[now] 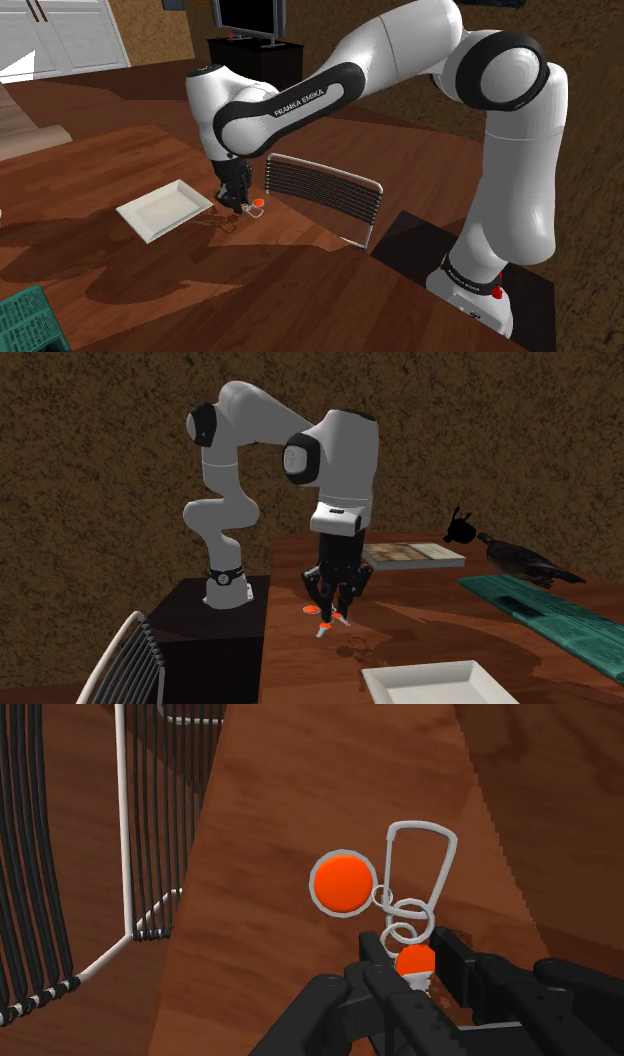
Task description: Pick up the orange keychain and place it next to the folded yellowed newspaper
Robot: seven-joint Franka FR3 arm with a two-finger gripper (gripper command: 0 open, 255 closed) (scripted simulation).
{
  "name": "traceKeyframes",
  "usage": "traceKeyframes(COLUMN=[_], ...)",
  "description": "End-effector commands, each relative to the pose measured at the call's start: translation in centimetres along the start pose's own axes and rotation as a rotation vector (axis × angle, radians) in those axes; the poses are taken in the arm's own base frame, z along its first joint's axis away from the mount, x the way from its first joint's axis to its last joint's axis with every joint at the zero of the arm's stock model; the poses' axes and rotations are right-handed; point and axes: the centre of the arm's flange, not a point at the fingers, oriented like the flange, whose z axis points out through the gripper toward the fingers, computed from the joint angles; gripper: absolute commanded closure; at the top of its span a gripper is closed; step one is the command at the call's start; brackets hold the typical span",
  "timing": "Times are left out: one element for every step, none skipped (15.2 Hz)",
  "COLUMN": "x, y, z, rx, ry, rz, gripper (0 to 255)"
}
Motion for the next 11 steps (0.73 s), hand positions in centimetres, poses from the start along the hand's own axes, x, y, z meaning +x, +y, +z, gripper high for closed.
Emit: traceKeyframes(x=[0.0, 0.0, 0.0, -0.1, -0.1, -0.1, -0.2, -0.2, -0.2, -0.7, -1.2], y=[0.0, 0.1, 0.1, 0.1, 0.1, 0.2, 0.2, 0.2, 0.2, -1.0, -2.3], z=[-1.0, -1.5, -2.1, -2.6, -3.1, -3.6, -4.2, -4.7, -4.8, -4.9, -4.9], rx=[0.000, 0.000, 0.000, 0.000, 0.000, 0.000, 0.000, 0.000, 0.000, 0.000, 0.000], ry=[0.000, 0.000, 0.000, 0.000, 0.000, 0.000, 0.000, 0.000, 0.000, 0.000, 0.000], rz=[0.000, 0.000, 0.000, 0.000, 0.000, 0.000, 0.000, 0.000, 0.000, 0.000, 0.000], gripper=[255, 255, 255, 255, 255, 255, 255, 255, 255, 255, 255])
